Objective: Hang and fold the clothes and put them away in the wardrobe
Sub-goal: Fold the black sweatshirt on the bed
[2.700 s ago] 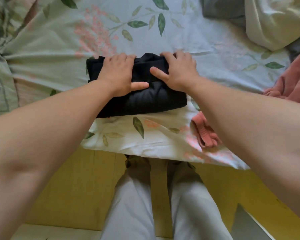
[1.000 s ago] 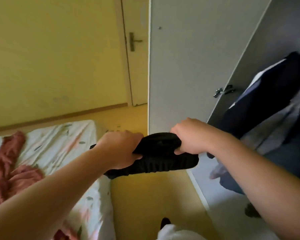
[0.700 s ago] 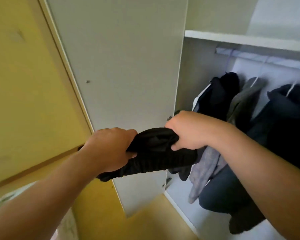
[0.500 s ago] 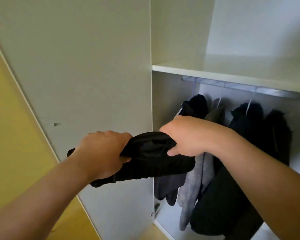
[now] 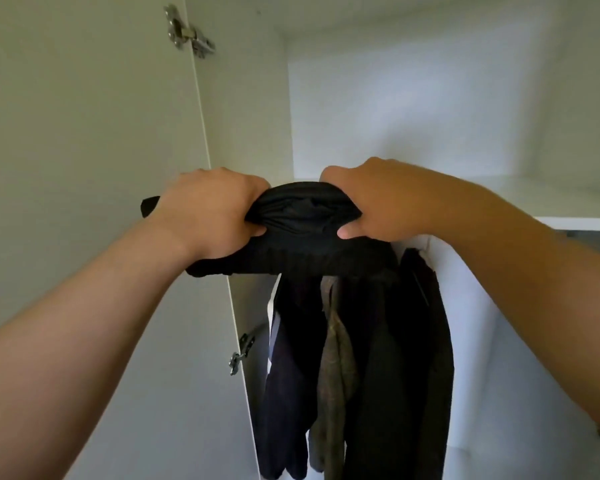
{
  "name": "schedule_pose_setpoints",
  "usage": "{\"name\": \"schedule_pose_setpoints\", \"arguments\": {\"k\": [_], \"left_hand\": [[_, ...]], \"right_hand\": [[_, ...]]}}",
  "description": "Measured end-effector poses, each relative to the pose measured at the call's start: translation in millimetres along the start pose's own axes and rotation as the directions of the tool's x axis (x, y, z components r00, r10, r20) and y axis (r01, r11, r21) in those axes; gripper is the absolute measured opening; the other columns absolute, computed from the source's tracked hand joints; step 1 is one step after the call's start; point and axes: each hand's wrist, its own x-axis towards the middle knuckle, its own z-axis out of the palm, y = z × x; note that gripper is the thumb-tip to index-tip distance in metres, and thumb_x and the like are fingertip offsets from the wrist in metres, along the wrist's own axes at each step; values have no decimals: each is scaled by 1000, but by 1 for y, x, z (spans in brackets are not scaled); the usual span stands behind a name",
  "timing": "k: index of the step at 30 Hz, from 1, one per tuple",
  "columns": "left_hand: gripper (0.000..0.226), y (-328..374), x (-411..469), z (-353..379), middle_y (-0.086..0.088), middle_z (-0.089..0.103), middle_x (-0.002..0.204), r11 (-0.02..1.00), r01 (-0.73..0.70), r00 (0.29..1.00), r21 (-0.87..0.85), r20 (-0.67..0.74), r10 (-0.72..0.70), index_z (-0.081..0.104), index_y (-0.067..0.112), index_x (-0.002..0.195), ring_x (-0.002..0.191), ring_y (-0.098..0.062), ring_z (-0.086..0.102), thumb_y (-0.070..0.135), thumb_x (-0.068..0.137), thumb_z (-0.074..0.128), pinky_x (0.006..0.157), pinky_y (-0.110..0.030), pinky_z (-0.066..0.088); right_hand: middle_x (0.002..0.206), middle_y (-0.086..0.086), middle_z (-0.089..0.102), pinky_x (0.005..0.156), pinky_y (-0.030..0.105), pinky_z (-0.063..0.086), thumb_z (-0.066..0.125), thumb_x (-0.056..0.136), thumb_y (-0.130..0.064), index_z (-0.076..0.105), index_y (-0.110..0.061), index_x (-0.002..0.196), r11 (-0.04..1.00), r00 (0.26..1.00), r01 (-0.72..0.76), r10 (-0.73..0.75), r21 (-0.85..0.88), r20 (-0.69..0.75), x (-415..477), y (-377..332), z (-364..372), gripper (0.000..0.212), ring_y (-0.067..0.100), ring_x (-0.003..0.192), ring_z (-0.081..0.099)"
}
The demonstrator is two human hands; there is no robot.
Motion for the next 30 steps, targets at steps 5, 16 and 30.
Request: {"name": "schedule_pose_setpoints", "arguments": {"k": [5, 16, 30], "left_hand": [[22, -1, 27, -8, -1, 64, 84, 998, -63, 981, 27, -182, 67, 59, 31, 109, 77, -34, 62, 40, 89, 62, 66, -36, 43], [35, 2, 97, 59, 1, 69, 99, 987, -147, 873, 60, -461, 159, 57, 21, 124, 86, -27, 64, 30, 92, 66, 74, -38, 42], [84, -19, 211, 160, 12, 35, 161, 996, -90, 981, -23, 171, 92, 17, 44, 158, 138, -26, 47, 76, 87, 49, 103, -40, 45]], "right_hand": [[83, -3, 53, 56, 34, 44, 67, 95, -32, 41, -23, 128, 988, 990, -92, 77, -121, -120, -2, 5, -15, 44, 15, 70, 53], [106, 2, 61, 68, 41, 53, 60, 91, -9, 43, -18, 137, 927, 963, -184, 103, -328, -250, 21, 43, -5, 50, 25, 84, 59], [163, 8, 31, 121, 48, 25, 54, 95, -9, 22, -21, 160, 934, 955, -245, 278, -260, 100, 124, 138, 94, 74, 32, 148, 30]]}}
